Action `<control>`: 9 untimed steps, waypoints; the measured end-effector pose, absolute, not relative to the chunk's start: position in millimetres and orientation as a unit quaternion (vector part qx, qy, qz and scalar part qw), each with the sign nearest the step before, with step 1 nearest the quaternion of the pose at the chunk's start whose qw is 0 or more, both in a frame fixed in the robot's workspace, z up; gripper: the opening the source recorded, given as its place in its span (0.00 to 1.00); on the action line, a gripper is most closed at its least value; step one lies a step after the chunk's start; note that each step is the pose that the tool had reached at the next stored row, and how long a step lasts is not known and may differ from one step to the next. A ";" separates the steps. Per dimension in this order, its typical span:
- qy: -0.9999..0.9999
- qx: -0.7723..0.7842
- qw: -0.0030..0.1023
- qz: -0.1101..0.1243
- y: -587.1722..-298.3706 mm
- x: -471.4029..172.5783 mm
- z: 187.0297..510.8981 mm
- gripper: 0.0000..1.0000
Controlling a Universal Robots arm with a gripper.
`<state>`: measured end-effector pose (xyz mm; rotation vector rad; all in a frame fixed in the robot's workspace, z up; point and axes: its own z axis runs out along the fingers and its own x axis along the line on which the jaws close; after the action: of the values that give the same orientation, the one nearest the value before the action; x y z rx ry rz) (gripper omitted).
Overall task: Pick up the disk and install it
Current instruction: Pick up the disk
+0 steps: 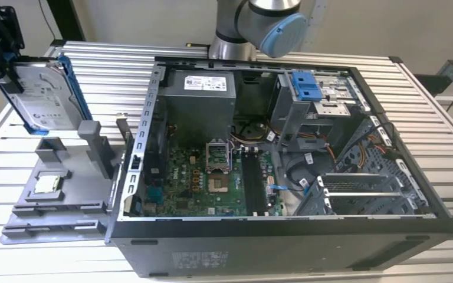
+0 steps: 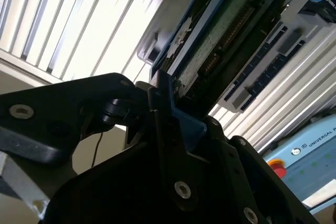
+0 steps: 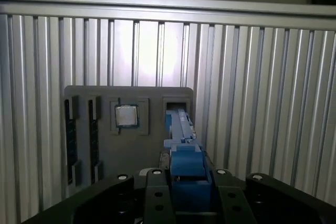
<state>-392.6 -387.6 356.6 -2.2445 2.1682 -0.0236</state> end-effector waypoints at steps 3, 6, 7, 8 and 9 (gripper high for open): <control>0.695 -0.719 0.011 -0.008 -387.6 -392.6 362.6 0.00; 0.695 -0.719 0.011 -0.008 -387.7 -392.6 367.3 0.00; 0.695 -0.719 0.011 -0.008 -387.7 -392.6 369.0 0.00; 0.695 -0.719 0.011 -0.008 -387.6 -392.6 370.7 0.00; 0.695 -0.719 0.011 -0.009 -387.6 -392.6 372.5 0.00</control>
<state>-392.6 -387.6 372.5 -2.2432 2.1669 -0.0265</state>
